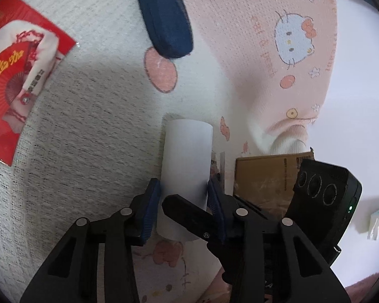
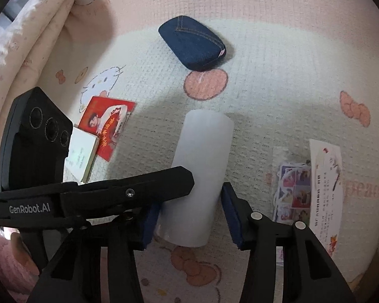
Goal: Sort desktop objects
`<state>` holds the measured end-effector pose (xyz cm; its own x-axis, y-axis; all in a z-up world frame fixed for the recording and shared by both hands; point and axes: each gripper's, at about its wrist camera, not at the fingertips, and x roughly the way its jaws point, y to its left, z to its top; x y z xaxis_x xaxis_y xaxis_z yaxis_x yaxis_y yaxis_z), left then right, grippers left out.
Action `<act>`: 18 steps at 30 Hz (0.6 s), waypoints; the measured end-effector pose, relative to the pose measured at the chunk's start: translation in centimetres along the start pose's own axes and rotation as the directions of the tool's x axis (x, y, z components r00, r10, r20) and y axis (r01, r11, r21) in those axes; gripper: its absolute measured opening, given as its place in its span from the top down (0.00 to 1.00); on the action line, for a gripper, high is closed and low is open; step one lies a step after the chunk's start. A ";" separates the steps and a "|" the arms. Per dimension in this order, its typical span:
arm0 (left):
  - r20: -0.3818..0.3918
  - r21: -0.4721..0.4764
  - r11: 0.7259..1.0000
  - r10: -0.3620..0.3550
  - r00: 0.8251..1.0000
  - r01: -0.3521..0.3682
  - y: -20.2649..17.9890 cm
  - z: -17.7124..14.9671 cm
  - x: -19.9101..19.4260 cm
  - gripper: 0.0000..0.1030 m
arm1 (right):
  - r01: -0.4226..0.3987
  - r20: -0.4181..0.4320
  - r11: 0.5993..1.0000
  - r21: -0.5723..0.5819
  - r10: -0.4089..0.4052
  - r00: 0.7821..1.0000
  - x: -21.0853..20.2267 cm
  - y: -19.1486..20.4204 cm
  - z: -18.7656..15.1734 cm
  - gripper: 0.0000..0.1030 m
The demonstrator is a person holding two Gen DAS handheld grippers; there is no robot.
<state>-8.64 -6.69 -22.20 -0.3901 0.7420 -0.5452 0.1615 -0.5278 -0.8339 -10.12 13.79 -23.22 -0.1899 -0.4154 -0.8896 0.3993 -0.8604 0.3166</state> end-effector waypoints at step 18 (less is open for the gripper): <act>0.115 0.137 0.981 -0.153 0.982 0.137 -9.3 0.0 -4.5 0.61 | -0.004 0.207 0.999 -0.042 0.013 0.978 -10.2 1.6 1.7 0.58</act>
<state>-8.41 -5.15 -11.98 -0.5115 0.7617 -0.3978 -0.0189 -0.4728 -0.8810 -9.09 16.17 -13.09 -0.3667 -0.4786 -0.7978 0.4373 -0.8456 0.3063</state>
